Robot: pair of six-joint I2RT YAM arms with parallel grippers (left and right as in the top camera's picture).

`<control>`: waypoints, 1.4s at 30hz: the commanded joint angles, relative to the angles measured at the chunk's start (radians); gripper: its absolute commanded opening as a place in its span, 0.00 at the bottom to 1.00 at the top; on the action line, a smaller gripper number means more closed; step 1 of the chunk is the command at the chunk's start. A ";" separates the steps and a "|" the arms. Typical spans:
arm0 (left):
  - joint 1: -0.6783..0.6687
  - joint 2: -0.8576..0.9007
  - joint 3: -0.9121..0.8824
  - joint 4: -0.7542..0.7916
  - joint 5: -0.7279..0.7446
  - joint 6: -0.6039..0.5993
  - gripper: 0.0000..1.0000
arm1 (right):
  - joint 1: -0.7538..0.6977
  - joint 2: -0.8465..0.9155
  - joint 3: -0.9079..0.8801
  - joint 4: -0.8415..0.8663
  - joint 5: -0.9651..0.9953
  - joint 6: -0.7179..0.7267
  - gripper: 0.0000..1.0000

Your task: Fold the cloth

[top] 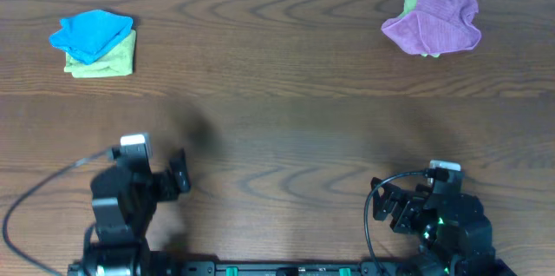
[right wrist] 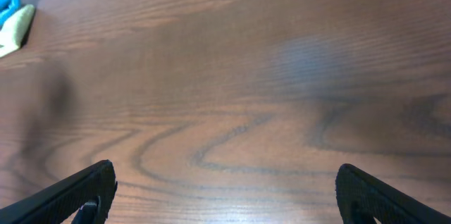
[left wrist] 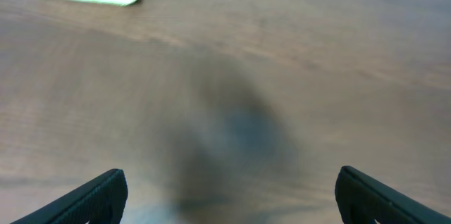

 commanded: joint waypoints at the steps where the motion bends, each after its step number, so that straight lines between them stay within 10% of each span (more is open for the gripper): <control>1: 0.001 -0.121 -0.069 -0.047 -0.074 0.027 0.95 | -0.011 -0.005 -0.003 -0.002 0.010 0.012 0.99; 42: -0.001 -0.398 -0.175 -0.352 -0.131 0.134 0.95 | -0.011 -0.005 -0.003 -0.002 0.010 0.012 0.99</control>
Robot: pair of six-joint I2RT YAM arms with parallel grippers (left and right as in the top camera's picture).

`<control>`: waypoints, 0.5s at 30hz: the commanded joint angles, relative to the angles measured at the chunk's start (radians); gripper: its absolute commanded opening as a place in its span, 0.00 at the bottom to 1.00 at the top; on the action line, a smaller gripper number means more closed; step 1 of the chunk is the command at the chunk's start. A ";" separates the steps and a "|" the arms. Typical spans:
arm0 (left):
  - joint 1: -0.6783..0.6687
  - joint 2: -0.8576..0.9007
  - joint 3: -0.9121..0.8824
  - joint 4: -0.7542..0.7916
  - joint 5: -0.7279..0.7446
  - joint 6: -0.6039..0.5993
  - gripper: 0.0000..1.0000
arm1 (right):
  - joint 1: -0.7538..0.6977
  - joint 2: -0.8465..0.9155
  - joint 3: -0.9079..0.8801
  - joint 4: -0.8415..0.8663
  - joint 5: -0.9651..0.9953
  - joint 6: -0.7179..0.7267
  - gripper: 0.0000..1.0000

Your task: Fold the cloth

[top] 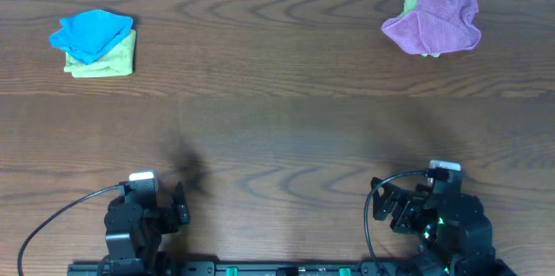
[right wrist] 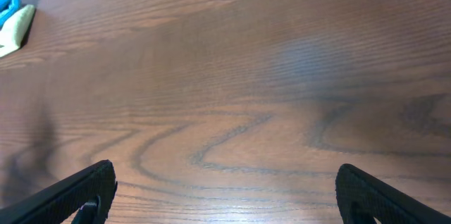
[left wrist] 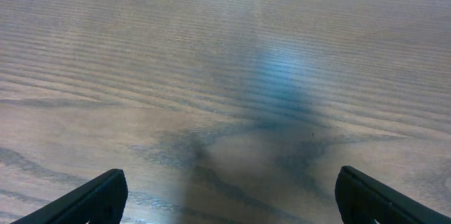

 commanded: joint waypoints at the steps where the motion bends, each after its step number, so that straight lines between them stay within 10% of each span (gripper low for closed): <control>1: -0.001 -0.009 -0.008 -0.070 -0.026 0.040 0.95 | -0.011 -0.004 -0.003 -0.002 0.010 0.012 0.99; 15: -0.001 -0.009 -0.008 -0.070 -0.026 0.040 0.95 | -0.121 -0.045 -0.073 0.030 0.157 -0.081 0.99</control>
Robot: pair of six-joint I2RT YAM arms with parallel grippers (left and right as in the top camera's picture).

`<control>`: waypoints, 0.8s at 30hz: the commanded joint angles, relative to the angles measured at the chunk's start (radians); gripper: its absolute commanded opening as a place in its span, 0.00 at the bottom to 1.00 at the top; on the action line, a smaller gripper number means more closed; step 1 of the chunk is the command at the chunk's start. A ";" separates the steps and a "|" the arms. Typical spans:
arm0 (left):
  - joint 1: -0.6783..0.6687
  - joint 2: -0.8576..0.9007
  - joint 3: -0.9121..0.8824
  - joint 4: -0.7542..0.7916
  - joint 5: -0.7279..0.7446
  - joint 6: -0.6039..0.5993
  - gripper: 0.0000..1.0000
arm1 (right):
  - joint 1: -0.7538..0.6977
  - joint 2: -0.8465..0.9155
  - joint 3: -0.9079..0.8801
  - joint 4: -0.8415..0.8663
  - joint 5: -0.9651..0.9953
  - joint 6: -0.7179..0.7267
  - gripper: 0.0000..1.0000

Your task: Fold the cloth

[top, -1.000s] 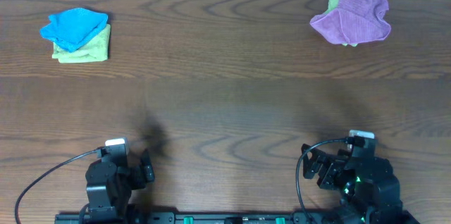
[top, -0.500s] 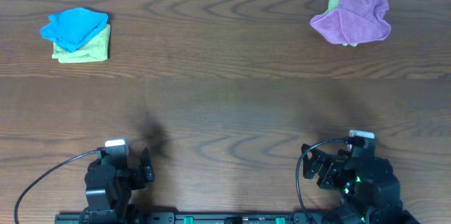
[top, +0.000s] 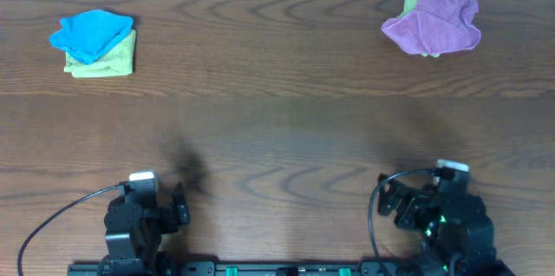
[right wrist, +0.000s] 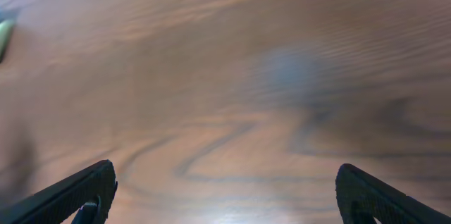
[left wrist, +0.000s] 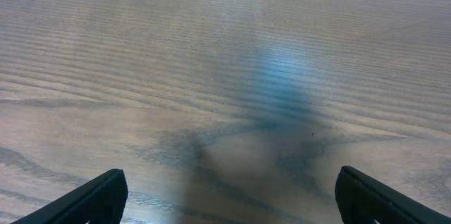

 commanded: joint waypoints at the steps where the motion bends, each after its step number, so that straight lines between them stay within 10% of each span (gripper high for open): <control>1: -0.001 -0.009 -0.008 -0.070 -0.026 0.039 0.95 | -0.082 -0.055 -0.080 0.035 0.089 -0.106 0.99; 24: -0.001 -0.009 -0.008 -0.070 -0.026 0.039 0.95 | -0.219 -0.291 -0.399 0.214 0.035 -0.541 0.99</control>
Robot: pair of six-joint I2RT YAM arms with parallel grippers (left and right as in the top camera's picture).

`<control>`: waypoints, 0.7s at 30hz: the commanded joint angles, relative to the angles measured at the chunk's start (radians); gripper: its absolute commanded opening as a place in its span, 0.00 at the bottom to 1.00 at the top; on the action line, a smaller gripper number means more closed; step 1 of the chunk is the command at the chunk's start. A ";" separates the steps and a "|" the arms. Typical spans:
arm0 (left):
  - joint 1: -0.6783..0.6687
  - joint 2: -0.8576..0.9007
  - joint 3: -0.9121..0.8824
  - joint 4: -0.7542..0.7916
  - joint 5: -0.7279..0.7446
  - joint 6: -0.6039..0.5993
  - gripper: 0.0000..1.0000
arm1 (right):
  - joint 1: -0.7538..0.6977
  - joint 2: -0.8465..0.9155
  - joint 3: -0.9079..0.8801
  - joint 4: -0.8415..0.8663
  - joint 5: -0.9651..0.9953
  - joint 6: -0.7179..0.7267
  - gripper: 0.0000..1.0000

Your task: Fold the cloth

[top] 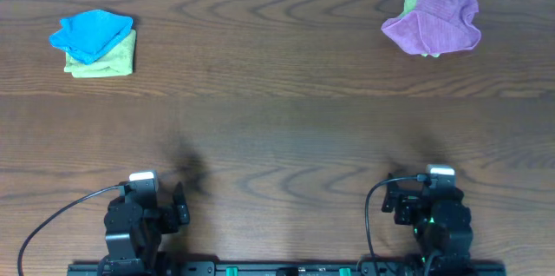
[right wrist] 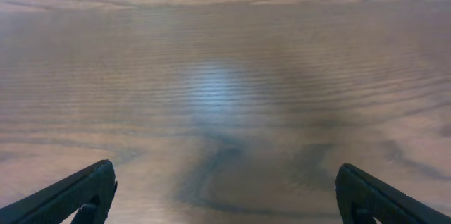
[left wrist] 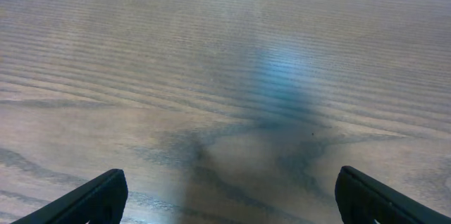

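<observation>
A blue cloth (top: 89,33) lies folded on a folded light-green cloth (top: 108,62) at the table's far left. At the far right a purple cloth (top: 434,23) lies crumpled over a green one (top: 413,3). Both arms are tucked at the near edge. My left gripper (top: 179,204) (left wrist: 229,203) is open over bare wood, its fingertips (left wrist: 99,194) wide apart. My right gripper (top: 414,198) (right wrist: 225,199) is open too, nothing between its fingertips (right wrist: 84,190).
The brown wood table (top: 277,128) stretches between the two cloth piles and the arms. A black rail with green parts (top: 277,269) runs along the near edge between the arm bases. Cables loop beside each arm.
My right arm has turned from angled left to facing straight ahead and sits a little lower at the near edge. The left arm and all cloths are unchanged.
The left arm stood raised at the near left, its wrist view catching the green cloth; then it was pulled back low at the edge, open over bare wood. The right arm stayed angled left, shifted slightly, and now faces straight. The cloth piles never moved.
</observation>
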 commanded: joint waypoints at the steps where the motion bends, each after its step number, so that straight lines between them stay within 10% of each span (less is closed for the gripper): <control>1: 0.000 -0.008 -0.008 -0.069 -0.026 0.037 0.95 | -0.031 -0.012 -0.009 -0.008 -0.012 -0.111 0.99; 21: 0.000 -0.008 -0.008 -0.069 -0.026 0.037 0.95 | -0.084 -0.012 -0.009 -0.003 -0.056 -0.139 0.99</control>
